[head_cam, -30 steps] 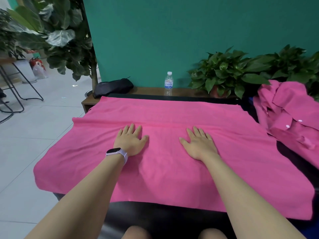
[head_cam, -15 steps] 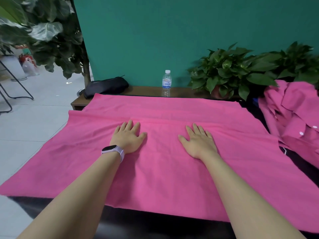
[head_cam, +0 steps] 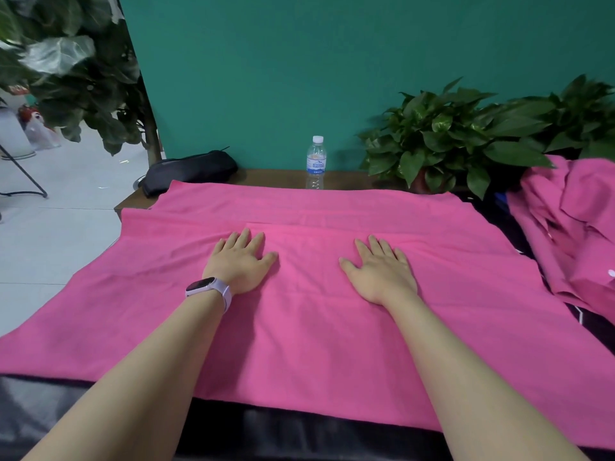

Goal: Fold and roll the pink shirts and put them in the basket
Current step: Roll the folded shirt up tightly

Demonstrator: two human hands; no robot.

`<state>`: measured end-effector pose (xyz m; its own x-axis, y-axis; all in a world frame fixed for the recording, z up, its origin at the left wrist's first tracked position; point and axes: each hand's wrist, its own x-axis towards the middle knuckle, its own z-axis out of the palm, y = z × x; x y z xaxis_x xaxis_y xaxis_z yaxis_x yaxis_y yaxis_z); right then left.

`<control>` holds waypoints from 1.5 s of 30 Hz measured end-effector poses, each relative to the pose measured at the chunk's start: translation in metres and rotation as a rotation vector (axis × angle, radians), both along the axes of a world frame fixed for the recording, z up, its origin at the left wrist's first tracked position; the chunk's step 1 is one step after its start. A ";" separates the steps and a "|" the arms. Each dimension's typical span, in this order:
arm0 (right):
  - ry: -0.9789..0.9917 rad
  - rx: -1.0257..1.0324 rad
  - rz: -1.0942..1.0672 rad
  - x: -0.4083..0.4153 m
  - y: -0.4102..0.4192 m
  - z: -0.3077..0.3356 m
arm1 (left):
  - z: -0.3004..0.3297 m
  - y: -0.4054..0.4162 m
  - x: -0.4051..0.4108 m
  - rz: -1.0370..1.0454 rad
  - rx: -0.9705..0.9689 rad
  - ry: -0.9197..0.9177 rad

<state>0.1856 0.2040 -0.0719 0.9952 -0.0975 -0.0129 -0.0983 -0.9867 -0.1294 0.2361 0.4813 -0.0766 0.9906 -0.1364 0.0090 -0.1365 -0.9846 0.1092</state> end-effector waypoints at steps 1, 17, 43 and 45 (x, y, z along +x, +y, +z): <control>0.000 0.000 0.000 0.001 0.000 0.000 | 0.000 0.000 0.001 0.000 0.001 0.002; 0.013 0.037 0.037 -0.065 0.005 0.004 | 0.009 0.011 -0.080 0.022 -0.002 0.023; -0.144 -0.123 0.314 -0.320 -0.170 -0.012 | -0.007 -0.072 -0.302 -0.394 0.037 -0.215; -0.194 -0.244 0.317 -0.335 -0.180 -0.022 | -0.009 -0.074 -0.309 -0.371 0.098 -0.249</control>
<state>-0.1492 0.0238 -0.0938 0.9581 0.2359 0.1627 0.2172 -0.9682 0.1245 -0.0733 0.4076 -0.0853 0.8437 -0.4938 0.2103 -0.4924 -0.8681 -0.0628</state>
